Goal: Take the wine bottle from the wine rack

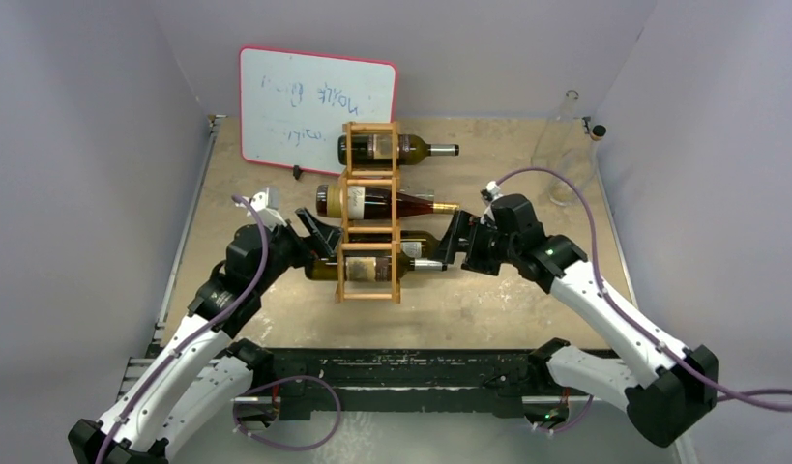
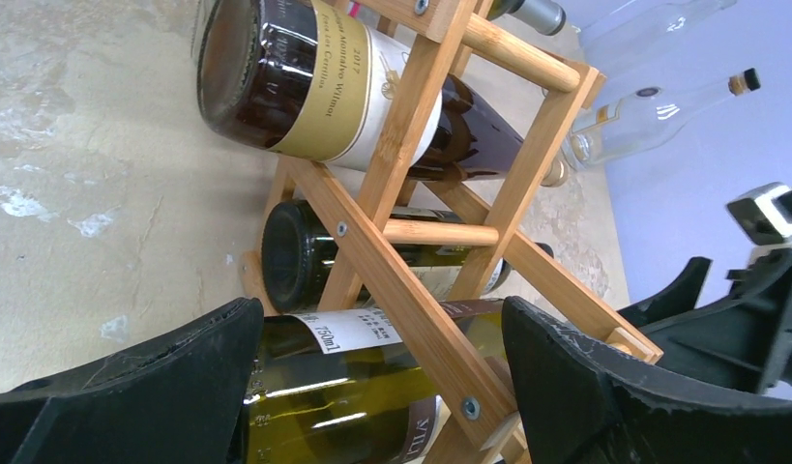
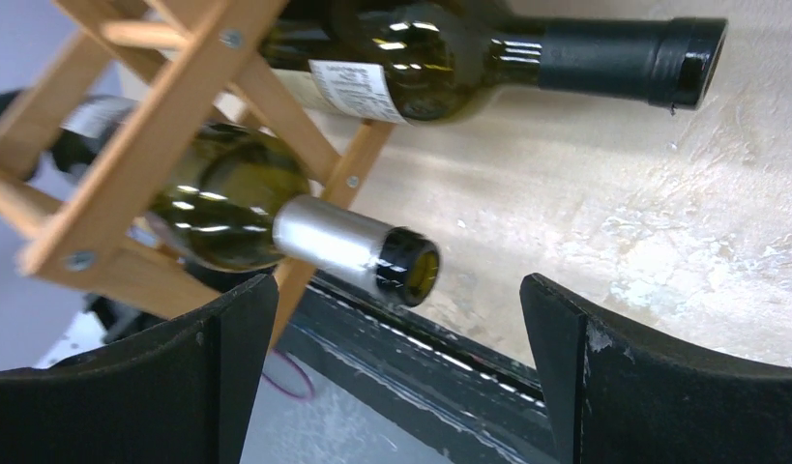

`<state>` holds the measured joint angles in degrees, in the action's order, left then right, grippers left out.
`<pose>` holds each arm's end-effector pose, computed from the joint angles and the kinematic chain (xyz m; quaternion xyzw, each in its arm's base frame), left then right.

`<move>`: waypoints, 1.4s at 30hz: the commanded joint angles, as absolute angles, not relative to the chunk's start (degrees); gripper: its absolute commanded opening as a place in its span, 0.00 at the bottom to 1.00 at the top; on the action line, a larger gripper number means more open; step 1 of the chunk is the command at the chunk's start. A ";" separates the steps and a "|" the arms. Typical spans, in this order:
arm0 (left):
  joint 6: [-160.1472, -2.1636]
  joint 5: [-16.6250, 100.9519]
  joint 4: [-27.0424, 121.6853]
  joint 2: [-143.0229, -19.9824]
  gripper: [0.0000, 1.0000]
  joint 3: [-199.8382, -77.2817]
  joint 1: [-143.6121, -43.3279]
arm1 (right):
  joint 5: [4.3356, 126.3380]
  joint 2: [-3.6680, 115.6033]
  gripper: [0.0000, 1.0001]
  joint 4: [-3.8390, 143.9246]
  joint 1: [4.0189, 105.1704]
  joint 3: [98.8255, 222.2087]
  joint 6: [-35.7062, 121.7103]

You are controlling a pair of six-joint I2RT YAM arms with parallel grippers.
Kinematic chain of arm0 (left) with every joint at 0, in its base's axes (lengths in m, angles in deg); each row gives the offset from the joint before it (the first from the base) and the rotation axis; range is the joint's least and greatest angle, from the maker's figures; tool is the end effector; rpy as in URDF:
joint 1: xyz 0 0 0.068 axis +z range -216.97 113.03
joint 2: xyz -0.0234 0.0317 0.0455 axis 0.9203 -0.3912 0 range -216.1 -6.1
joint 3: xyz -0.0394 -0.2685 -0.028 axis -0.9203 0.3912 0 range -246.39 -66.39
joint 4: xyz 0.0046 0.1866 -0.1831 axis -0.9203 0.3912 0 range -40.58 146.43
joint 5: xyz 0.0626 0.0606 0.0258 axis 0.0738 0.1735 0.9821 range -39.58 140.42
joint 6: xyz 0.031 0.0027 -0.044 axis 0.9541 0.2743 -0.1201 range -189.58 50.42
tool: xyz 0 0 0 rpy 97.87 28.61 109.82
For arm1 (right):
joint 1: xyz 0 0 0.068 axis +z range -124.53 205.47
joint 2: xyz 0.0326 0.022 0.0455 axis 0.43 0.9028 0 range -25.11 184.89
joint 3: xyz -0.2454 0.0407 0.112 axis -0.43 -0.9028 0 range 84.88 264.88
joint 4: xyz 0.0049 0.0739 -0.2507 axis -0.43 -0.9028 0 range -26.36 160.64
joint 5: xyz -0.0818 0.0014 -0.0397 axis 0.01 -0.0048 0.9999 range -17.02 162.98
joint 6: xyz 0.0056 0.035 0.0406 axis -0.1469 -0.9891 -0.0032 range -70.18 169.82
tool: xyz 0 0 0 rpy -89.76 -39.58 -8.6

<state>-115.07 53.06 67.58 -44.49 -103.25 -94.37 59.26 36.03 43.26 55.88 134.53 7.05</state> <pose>0.1453 -0.0735 0.2940 -0.1416 0.8051 -0.3269 0.4743 0.1933 0.1232 0.2866 0.0451 0.8960 0.3419 0.2798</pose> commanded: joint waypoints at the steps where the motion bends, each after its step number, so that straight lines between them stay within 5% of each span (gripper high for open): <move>1: -114.77 48.01 65.07 -44.72 0.93 -101.59 -94.49 | 63.06 30.64 0.97 43.57 55.61 136.89 0.24; 10: -114.94 46.32 63.90 -43.10 0.93 -100.97 -94.48 | 56.20 32.13 0.95 53.31 56.24 133.30 -13.39; 21: -116.03 47.64 62.75 -40.65 0.95 -101.06 -94.48 | 66.39 37.13 0.93 50.64 62.35 130.79 -41.94; 36: -111.77 69.21 79.98 -37.14 1.00 -108.46 -94.49 | 73.96 39.75 0.96 37.65 62.90 134.16 -32.49; 42: -114.76 67.30 76.68 -36.52 1.00 -104.77 -94.48 | 73.07 37.51 0.97 37.77 62.89 133.59 -32.26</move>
